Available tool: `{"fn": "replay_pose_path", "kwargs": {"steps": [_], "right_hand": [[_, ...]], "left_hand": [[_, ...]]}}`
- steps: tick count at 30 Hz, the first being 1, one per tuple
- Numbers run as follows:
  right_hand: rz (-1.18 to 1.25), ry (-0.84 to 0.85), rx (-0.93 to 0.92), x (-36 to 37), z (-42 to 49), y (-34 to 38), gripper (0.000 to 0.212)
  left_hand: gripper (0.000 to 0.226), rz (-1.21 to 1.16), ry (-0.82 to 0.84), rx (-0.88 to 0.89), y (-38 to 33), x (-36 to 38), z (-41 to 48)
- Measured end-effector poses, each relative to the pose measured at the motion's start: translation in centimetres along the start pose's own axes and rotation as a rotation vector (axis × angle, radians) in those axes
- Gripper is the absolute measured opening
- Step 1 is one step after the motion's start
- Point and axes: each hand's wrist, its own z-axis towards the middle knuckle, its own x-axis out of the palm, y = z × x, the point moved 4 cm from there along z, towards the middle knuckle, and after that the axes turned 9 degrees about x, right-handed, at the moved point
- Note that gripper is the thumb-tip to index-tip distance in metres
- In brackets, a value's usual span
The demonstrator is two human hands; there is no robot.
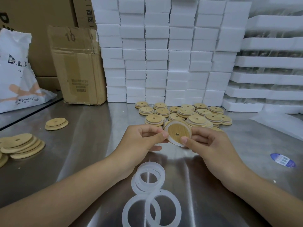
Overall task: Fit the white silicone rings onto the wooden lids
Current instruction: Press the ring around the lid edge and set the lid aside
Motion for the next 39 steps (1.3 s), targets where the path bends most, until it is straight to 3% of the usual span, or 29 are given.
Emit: {"fn": "replay_pose_path", "kwargs": {"steps": [8, 10, 14, 19, 25, 39], "right_hand": [[0.109, -0.026, 0.039, 0.0, -0.1, 0.0, 0.017], [0.132, -0.040, 0.062, -0.1, -0.1, -0.1, 0.018], [0.138, -0.077, 0.123, -0.3, 0.0, -0.4, 0.017], [0.160, -0.079, 0.117, -0.3, -0.1, -0.4, 0.015], [0.086, -0.030, 0.139, -0.1, -0.1, -0.3, 0.018], [0.064, -0.100, 0.111, 0.0, -0.3, -0.3, 0.013]], "left_hand": [[0.011, -0.037, 0.070, -0.051, -0.4, -0.1, 0.2], [0.007, 0.026, 0.086, -0.045, -0.3, -0.1, 0.4], [0.021, 0.223, 0.133, -0.017, -0.6, -0.2, 0.9], [0.008, 0.397, 0.112, 0.042, -1.1, 0.1, 1.5], [0.011, 0.174, 0.049, -0.063, -0.6, -0.4, 0.6], [0.014, 0.306, 0.141, -0.073, -0.7, -0.3, 0.6]]}}
